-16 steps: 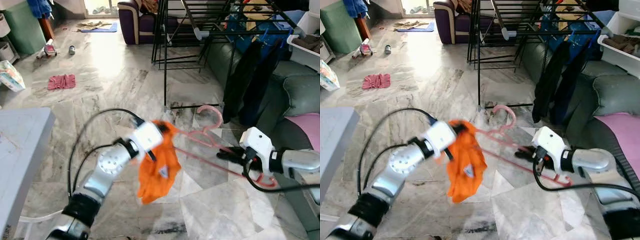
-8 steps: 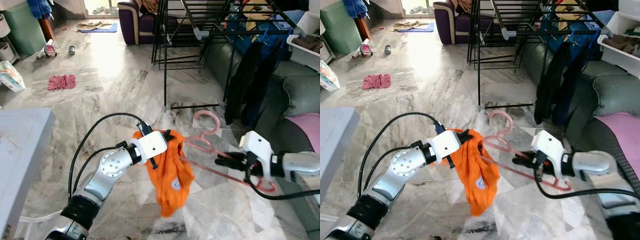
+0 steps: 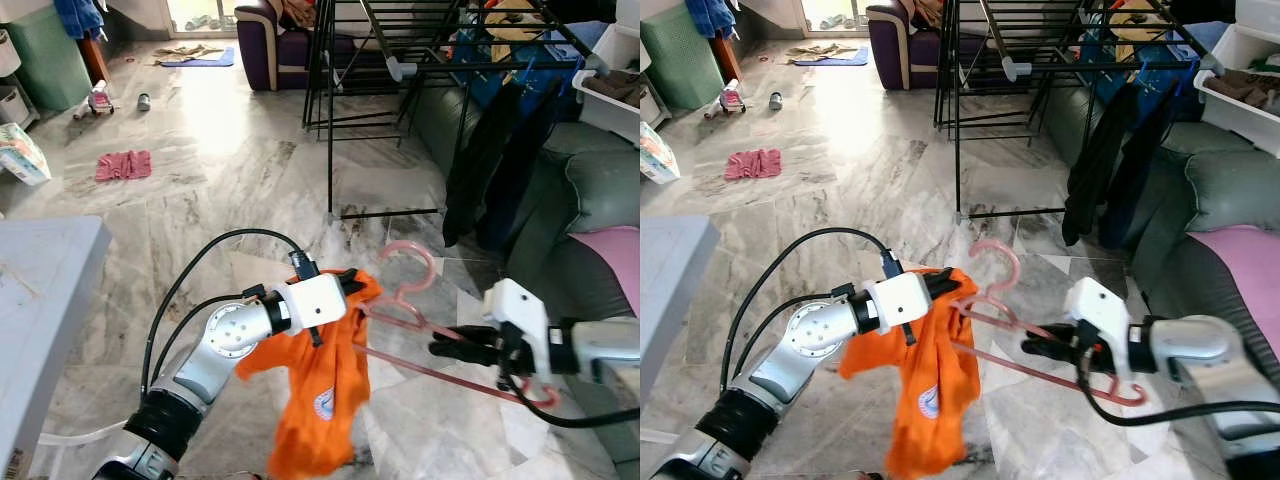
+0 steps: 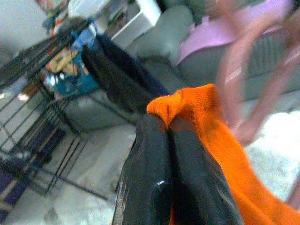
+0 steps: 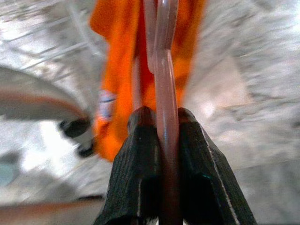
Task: Hang hanger
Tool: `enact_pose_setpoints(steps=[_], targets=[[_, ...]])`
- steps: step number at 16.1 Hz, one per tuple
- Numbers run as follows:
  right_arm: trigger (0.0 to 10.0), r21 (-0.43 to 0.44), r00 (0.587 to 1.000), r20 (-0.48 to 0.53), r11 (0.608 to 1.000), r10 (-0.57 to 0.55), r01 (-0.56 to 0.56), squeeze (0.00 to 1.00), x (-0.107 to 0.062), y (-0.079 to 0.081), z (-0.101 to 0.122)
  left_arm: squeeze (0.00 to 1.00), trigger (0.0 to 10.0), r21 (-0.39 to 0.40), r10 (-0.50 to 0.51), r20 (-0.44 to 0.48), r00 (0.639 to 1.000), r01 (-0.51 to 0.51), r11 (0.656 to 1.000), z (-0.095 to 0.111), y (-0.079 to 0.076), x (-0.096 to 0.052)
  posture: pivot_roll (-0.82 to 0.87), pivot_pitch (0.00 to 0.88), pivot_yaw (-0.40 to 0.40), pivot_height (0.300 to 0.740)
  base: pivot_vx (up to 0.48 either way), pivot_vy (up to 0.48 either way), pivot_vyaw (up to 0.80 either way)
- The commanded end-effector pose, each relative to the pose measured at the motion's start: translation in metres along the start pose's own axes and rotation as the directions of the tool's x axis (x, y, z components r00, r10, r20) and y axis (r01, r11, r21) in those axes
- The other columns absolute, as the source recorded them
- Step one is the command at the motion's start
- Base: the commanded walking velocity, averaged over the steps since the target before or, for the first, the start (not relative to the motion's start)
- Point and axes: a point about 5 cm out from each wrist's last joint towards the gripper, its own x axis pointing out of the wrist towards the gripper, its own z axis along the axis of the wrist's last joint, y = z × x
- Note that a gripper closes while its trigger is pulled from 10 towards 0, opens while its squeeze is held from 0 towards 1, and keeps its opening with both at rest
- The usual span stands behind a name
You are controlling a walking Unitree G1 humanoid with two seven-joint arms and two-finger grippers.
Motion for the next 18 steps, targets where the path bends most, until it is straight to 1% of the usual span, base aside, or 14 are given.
enact_pose_setpoints(steps=[1, 3, 5, 6, 7, 8, 9, 10, 11, 12, 13, 14, 16, 18], targets=[[10.0, -0.062, 0.995, 0.044, 0.993, -0.095, 0.098, 0.00, 0.001, -0.011, 0.012, 0.00, 0.0, 0.038, -0.032, 0.021, 0.999, 0.031, 0.999, 0.006, -0.007, 0.003, 0.01, 0.071, -0.021, 0.740, 0.000, 0.000, 0.00], [10.0, -0.060, 0.990, 0.047, 0.989, -0.131, 0.133, 0.00, 0.003, -0.014, 0.011, 0.00, 0.0, 0.054, 0.015, -0.003, 1.000, -0.014, 0.998, 0.002, -0.002, 0.003, 0.01, 0.073, -0.021, 0.740, 0.000, 0.000, 0.00], [10.0, -0.052, 0.982, 0.036, 0.981, -0.187, 0.189, 0.00, 0.004, -0.016, 0.004, 0.00, 0.0, 0.049, 0.133, -0.025, 0.991, -0.131, 0.990, -0.001, 0.016, -0.002, 0.01, 0.076, -0.026, 0.740, 0.000, 0.000, 0.00], [10.0, -0.039, 0.977, 0.059, 0.978, -0.203, 0.205, 0.00, 0.006, -0.017, 0.005, 0.00, 0.0, 0.031, 0.136, -0.016, 0.991, -0.136, 0.990, 0.000, 0.017, -0.002, 0.02, 0.076, -0.027, 0.740, 0.000, 0.000, 0.00], [10.0, -0.039, 0.976, 0.069, 0.977, -0.207, 0.210, 0.00, 0.007, -0.017, 0.006, 0.00, 0.0, 0.034, 0.128, -0.013, 0.992, -0.127, 0.991, 0.001, 0.015, -0.001, 0.01, 0.075, -0.027, 0.740, 0.000, 0.000, 0.00], [10.0, -0.049, 0.968, 0.101, 0.971, -0.229, 0.235, 0.00, 0.012, -0.020, 0.012, 0.00, 0.0, 0.036, 0.097, -0.006, 0.995, -0.097, 0.995, 0.002, 0.007, 0.003, 0.01, 0.075, -0.026, 0.740, 0.000, 0.000, 0.00], [10.0, -0.047, 0.966, 0.115, 0.970, -0.230, 0.237, 0.00, 0.013, -0.020, 0.015, 0.00, 0.0, 0.036, 0.080, -0.002, 0.997, -0.080, 0.996, 0.002, 0.003, 0.005, 0.01, 0.076, -0.026, 0.740, 0.000, 0.000, 0.00], [10.0, -0.047, 0.967, 0.127, 0.972, -0.221, 0.228, 0.00, 0.014, -0.019, 0.018, 0.00, 3.3, 0.036, 0.045, 0.006, 0.999, -0.045, 0.998, 0.002, -0.002, 0.007, 0.01, 0.077, -0.028, 0.740, 0.000, 0.000, 0.00], [10.0, -0.044, 0.970, 0.130, 0.976, -0.207, 0.214, 0.00, 0.015, -0.017, 0.018, 0.00, 10.0, 0.042, 0.029, 0.020, 0.999, -0.030, 0.999, 0.004, -0.006, 0.008, 0.01, 0.076, -0.030, 0.740, 0.000, 0.000, 0.00], [10.0, -0.042, 0.970, 0.129, 0.977, -0.204, 0.211, 0.00, 0.015, -0.017, 0.018, 0.03, 10.0, 0.032, 0.032, 0.022, 0.999, -0.033, 0.999, 0.003, -0.007, 0.008, 0.01, 0.077, -0.031, 0.740, 0.000, 0.000, 0.00], [10.0, -0.037, 0.971, 0.135, 0.978, -0.197, 0.203, 0.00, 0.015, -0.016, 0.019, 1.00, 10.0, 0.039, 0.033, 0.022, 0.999, -0.034, 0.999, 0.002, -0.007, 0.008, 0.01, 0.077, -0.031, 0.740, 0.000, 0.000, 0.00], [10.0, -0.029, 0.972, 0.142, 0.981, -0.186, 0.192, 0.00, 0.014, -0.015, 0.020, 1.00, 10.0, 0.074, 0.011, 0.006, 1.000, -0.011, 0.997, -0.001, -0.009, 0.005, 0.01, 0.076, -0.030, 0.740, 0.000, 0.000, 0.00], [10.0, -0.027, 0.972, 0.136, 0.980, -0.190, 0.195, 0.00, 0.013, -0.017, 0.018, 1.00, 10.0, 0.093, 0.012, -0.004, 1.000, -0.012, 0.996, -0.004, -0.007, 0.003, 0.01, 0.076, -0.030, 0.740, 0.000, 0.000, 0.00], [10.0, -0.021, 0.973, 0.132, 0.981, -0.189, 0.193, 0.00, 0.013, -0.017, 0.016, 1.00, 10.0, 0.092, 0.029, -0.003, 1.000, -0.029, 0.995, -0.004, -0.002, 0.000, 0.01, 0.077, -0.031, 0.740, 0.000, 0.000, 0.00]])
